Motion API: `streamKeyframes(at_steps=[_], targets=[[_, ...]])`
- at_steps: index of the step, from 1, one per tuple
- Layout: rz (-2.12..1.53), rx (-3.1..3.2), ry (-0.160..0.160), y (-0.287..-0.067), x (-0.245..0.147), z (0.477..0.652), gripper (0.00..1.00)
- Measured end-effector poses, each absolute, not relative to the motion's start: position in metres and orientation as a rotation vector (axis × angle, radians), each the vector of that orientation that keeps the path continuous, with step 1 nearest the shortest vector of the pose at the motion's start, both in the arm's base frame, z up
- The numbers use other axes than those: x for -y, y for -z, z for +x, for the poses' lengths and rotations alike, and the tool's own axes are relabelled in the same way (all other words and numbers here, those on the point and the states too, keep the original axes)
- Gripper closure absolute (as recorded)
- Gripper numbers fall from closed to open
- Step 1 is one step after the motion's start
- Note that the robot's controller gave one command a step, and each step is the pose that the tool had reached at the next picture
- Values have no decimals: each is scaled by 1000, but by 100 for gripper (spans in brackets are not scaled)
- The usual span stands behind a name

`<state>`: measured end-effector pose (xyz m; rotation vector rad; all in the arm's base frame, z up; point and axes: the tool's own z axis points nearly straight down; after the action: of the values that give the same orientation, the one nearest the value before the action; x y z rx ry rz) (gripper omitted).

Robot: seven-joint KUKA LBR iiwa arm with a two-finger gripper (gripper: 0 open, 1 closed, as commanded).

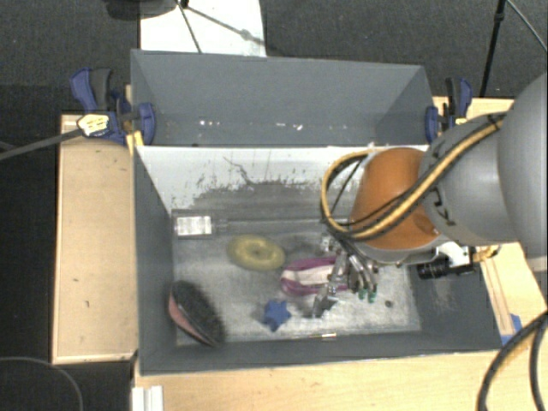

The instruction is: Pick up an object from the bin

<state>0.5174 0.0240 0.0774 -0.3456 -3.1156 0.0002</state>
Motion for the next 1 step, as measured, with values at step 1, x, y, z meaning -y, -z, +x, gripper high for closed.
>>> streamKeyframes(at_steps=[1], targets=[[-348,3123,2,-80,-24,520,100]])
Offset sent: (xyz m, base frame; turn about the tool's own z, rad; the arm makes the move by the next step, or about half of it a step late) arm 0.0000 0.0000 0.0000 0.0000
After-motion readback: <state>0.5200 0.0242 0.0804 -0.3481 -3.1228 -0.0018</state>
